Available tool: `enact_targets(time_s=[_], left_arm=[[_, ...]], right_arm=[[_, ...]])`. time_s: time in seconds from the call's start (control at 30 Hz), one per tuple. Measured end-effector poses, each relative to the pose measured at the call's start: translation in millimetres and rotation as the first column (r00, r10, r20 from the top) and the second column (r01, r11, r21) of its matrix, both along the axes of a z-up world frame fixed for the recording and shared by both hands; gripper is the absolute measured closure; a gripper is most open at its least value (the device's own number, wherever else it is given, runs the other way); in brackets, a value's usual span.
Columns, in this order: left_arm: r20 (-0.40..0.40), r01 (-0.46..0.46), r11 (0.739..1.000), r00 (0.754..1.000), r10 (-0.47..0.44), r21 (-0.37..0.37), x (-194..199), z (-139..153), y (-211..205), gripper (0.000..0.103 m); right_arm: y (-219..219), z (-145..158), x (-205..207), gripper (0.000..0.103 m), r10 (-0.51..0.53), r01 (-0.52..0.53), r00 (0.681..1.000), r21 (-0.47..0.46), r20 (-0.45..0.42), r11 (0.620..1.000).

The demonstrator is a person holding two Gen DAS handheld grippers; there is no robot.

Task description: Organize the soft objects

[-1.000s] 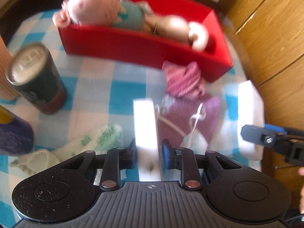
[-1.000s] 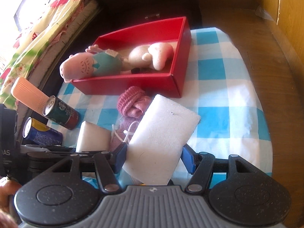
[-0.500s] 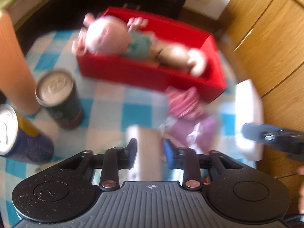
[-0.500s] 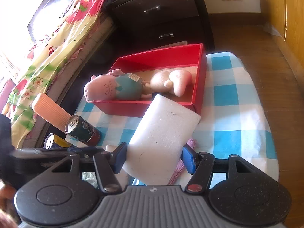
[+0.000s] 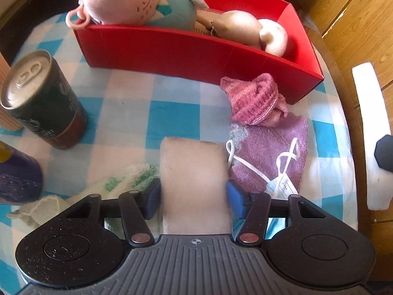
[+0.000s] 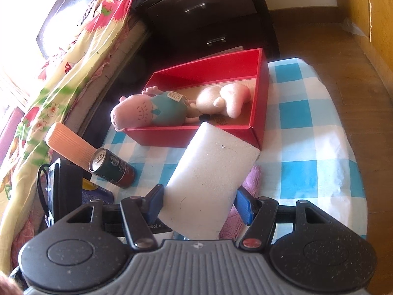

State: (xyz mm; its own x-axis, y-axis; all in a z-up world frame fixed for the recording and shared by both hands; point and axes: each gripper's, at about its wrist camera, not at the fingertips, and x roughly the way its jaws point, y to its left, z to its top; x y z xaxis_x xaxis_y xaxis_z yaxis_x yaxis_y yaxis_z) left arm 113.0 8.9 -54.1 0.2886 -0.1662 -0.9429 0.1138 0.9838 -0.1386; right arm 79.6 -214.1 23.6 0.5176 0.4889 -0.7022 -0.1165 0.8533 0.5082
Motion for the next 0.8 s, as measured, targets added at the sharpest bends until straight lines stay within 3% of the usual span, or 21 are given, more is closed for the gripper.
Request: enact_targets(time_s=[0.1, 0.3, 0.8], left_arm=[[0.034, 0.009, 1.000, 0.999, -0.009, 0.014, -4.9, 13.4, 0.7, 0.048], [0.121, -0.022, 0.998, 0.992, 0.029, -0.060, -8.3, 54.9, 11.6, 0.048], [0.312, -0.051, 0.990, 0.946, 0.091, -0.134, 11.6, 123.5, 13.0, 0.047]], right_arm=[[-1.7, 3.3, -1.2, 0.063, 0.000, 0.000, 1.000, 0.006, 0.011, 1.000], [-3.5, 7.9, -0.8, 0.063, -0.008, 0.008, 1.000, 0.012, 0.025, 1.000], [1.4, 47.0, 13.7, 0.063, -0.061, 0.063, 0.985, -0.008, 0.161, 0.998]])
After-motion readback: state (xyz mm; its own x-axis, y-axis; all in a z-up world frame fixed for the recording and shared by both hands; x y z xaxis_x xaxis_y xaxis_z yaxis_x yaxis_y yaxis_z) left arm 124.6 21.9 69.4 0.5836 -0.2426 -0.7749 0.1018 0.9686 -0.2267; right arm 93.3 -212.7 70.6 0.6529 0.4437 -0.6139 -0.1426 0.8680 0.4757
